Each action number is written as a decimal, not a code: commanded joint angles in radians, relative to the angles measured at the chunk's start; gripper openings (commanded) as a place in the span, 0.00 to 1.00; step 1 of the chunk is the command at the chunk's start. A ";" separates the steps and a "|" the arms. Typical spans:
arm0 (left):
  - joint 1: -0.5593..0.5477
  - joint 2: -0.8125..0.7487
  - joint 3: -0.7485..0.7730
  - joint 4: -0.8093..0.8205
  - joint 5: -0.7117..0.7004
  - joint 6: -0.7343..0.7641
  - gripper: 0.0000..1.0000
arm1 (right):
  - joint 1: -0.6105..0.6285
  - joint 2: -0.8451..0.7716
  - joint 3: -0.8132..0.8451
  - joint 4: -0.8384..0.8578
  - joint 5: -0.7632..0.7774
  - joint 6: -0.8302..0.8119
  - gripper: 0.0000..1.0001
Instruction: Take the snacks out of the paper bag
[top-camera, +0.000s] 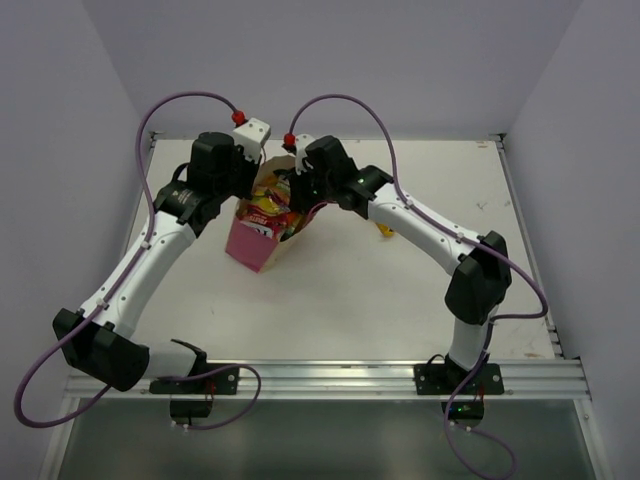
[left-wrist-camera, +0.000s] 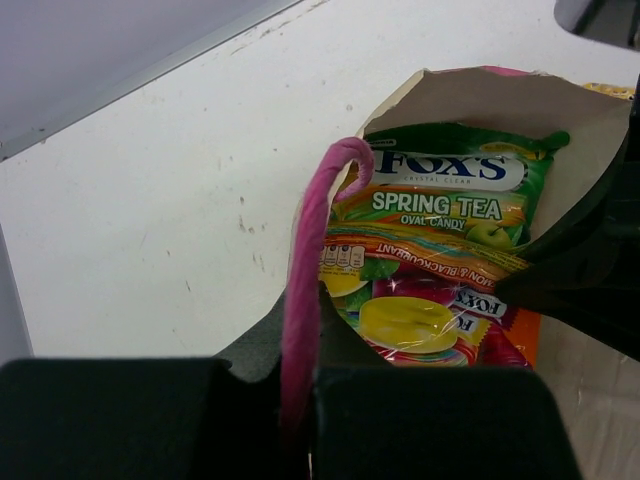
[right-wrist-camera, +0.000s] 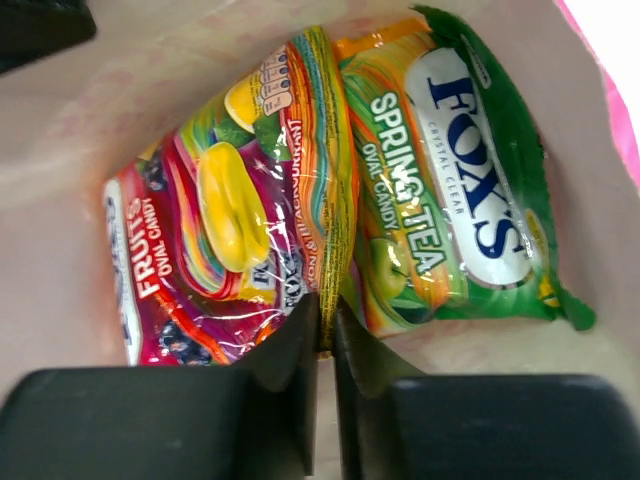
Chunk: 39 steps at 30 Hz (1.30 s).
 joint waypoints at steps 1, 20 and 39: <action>-0.008 -0.059 0.017 0.114 0.018 -0.002 0.00 | 0.016 -0.054 0.003 0.054 0.014 -0.024 0.08; -0.006 -0.059 0.009 0.105 -0.088 -0.005 0.00 | -0.276 -0.631 -0.260 0.124 0.165 0.073 0.00; -0.008 -0.059 0.000 0.114 -0.029 0.023 0.00 | -0.442 -0.798 -1.094 0.321 0.044 0.372 0.59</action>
